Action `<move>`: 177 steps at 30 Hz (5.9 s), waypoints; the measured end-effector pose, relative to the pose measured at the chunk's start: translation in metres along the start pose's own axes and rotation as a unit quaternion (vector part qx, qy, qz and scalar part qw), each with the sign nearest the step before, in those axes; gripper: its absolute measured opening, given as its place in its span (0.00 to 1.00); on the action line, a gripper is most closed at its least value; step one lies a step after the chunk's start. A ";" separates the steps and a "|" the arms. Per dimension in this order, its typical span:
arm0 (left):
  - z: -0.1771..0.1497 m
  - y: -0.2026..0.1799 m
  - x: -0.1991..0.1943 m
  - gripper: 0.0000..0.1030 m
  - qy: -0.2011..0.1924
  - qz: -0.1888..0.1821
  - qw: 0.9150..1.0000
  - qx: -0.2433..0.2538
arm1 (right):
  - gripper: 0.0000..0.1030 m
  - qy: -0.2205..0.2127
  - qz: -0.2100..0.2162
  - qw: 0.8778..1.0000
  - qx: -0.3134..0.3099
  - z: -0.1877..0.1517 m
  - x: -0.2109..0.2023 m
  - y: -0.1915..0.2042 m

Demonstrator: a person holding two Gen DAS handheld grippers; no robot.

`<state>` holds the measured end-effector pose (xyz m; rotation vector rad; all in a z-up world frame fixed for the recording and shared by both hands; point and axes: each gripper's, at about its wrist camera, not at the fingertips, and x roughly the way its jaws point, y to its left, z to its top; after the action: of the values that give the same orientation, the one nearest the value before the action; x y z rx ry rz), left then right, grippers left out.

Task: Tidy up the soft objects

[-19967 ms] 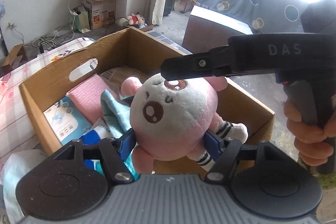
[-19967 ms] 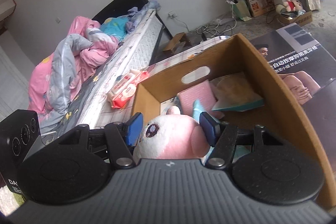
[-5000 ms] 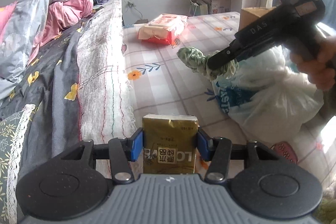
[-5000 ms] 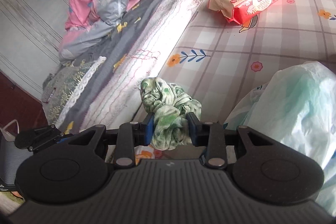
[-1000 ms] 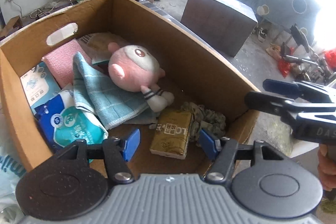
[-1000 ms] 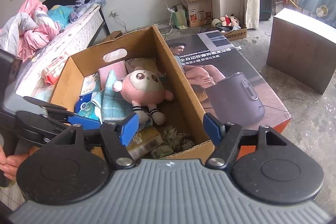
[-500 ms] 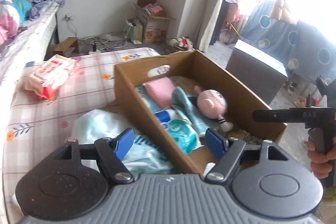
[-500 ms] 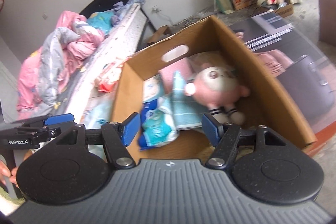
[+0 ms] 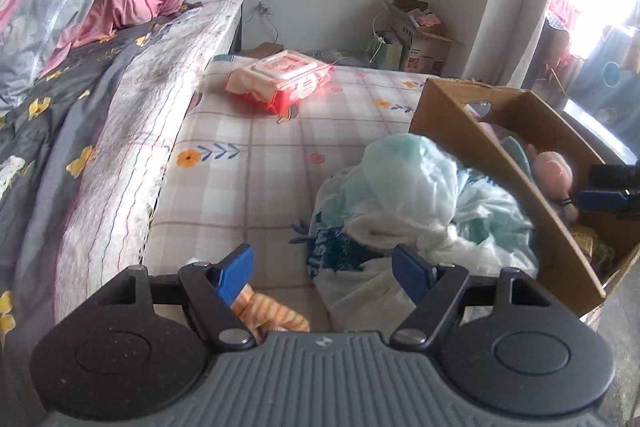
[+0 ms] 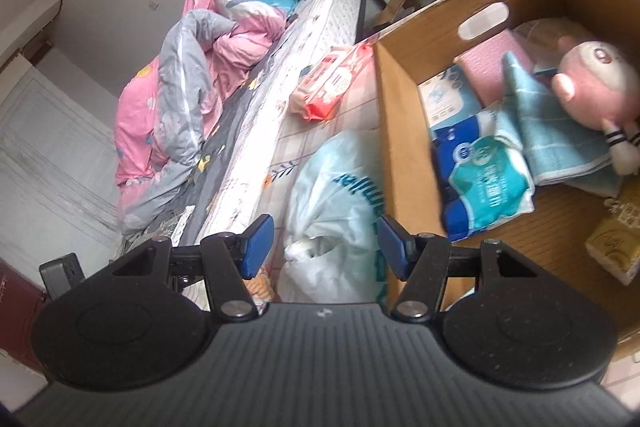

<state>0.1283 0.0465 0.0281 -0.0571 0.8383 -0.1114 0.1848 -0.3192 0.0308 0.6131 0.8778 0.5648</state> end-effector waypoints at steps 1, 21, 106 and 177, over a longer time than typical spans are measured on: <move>-0.005 0.006 0.002 0.75 0.008 0.003 1.000 -0.006 | 0.55 0.007 0.011 1.000 -0.001 -0.002 0.007 0.008; -0.052 0.063 0.060 0.44 0.058 0.000 0.992 -0.116 | 0.54 0.141 0.011 0.983 -0.118 -0.058 0.212 0.138; -0.061 -0.109 -0.029 1.00 -0.002 0.057 0.997 0.054 | 0.99 -0.105 -0.291 0.949 -0.061 -0.148 -0.082 0.015; -0.053 -0.160 -0.024 0.98 0.010 0.057 0.998 0.014 | 0.99 -0.053 -0.334 0.934 -0.114 -0.122 -0.053 0.036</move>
<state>0.0609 -0.1101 0.0251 0.0179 0.8570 -0.0173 0.0485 -0.2990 0.0238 0.1069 0.8395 0.0110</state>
